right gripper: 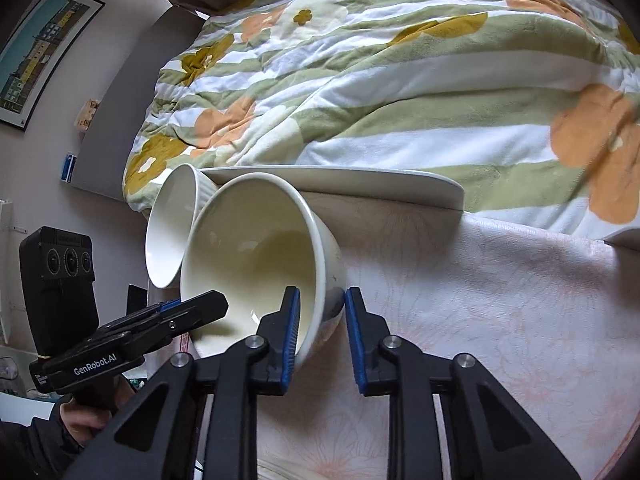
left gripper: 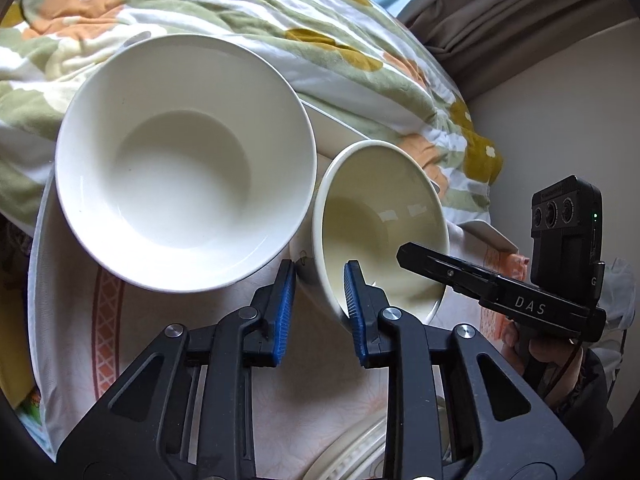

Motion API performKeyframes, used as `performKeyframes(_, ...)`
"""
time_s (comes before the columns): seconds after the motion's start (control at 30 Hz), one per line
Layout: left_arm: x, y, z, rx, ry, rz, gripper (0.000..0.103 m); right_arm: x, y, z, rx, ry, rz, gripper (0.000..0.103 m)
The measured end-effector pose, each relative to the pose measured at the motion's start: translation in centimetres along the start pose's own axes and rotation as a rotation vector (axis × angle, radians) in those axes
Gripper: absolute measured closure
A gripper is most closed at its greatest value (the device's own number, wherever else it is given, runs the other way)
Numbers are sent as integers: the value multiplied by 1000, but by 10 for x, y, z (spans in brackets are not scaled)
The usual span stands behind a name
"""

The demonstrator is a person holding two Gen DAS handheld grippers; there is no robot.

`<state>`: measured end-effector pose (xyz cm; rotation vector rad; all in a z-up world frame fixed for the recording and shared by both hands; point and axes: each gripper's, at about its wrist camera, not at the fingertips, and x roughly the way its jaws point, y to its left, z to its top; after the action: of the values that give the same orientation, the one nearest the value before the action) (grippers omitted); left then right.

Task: Organize plates and bowls
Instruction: 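Grasp the rim of the cream bowl with both tools, then lift the cream bowl with both tools and lower it into the pink dish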

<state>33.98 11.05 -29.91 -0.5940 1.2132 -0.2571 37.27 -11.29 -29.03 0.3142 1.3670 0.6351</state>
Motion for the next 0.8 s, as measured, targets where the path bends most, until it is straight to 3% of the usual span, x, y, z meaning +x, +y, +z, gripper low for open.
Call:
performKeyframes(0.47, -32, -34, 1, 102, -79, 46, 81, -22, 8, -4, 20, -68, 40, 84)
performKeyframes(0.8, -78, -114, -33, 204, -153, 27, 82, -109, 13, -37, 3, -205, 69, 84)
